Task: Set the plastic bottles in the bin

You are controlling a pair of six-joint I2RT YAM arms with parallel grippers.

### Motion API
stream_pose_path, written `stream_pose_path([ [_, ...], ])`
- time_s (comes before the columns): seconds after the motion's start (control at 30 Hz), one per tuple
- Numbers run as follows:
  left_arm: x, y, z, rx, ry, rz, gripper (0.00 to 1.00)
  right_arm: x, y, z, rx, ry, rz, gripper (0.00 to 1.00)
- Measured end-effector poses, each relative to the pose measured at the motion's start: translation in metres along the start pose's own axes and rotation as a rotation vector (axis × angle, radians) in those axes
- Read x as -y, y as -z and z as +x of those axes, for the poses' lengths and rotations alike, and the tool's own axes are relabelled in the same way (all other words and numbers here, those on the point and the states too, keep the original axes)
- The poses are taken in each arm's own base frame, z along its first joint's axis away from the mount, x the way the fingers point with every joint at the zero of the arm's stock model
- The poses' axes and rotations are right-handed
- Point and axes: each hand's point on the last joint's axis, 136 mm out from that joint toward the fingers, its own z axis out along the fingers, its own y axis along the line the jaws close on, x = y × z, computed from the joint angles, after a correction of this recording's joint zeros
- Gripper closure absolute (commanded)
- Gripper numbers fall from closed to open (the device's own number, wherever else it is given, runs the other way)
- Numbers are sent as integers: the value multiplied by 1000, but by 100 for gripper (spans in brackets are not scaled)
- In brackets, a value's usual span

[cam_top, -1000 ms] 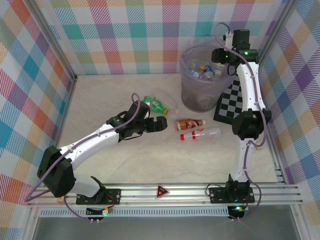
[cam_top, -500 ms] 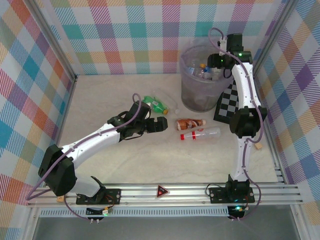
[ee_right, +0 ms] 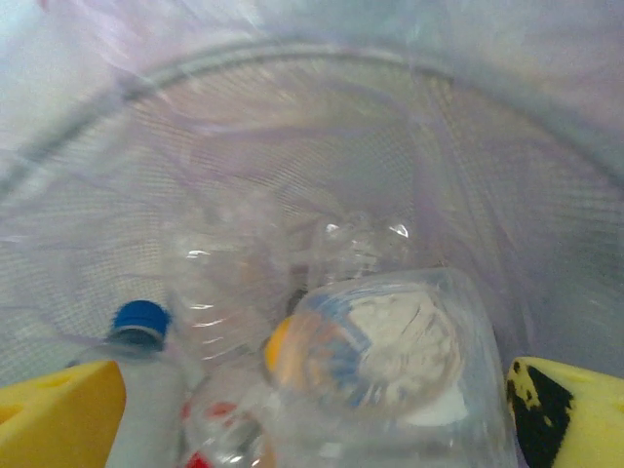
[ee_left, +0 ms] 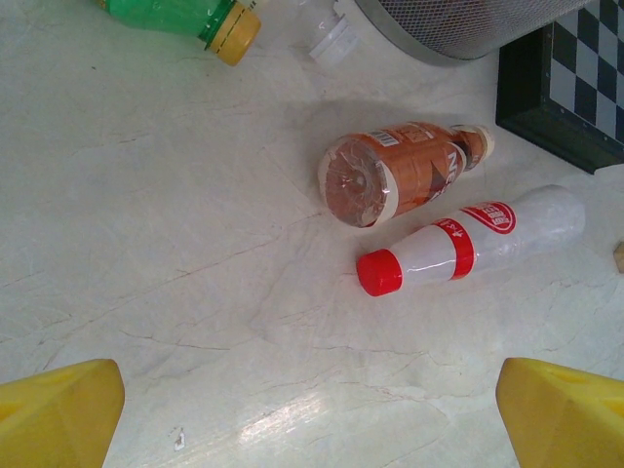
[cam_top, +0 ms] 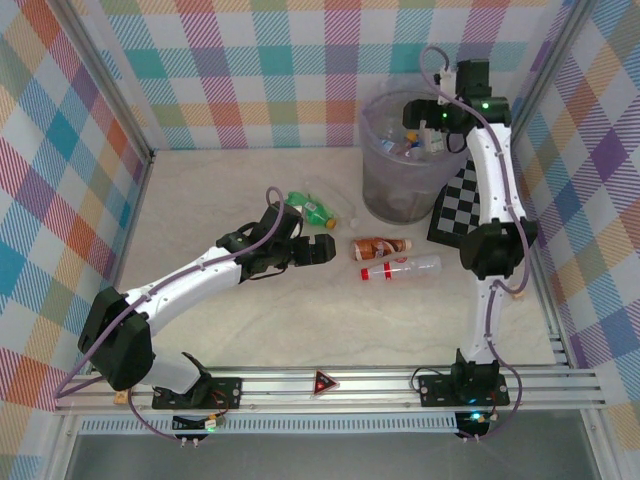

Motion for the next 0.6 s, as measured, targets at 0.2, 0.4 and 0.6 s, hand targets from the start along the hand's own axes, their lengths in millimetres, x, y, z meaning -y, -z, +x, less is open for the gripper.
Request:
stream_pose_path([
  [0.2,1,0,0,0,0,5,2,-17,61,-26,102,-3,-18,27],
  [0.4,2,0,1,-7,3,11,2,-19,64,-25,98,-22,-30,43],
  [0.6,-4,-5,6,-11,13,5,3,-15,26,-5,17,-62,-55,42],
])
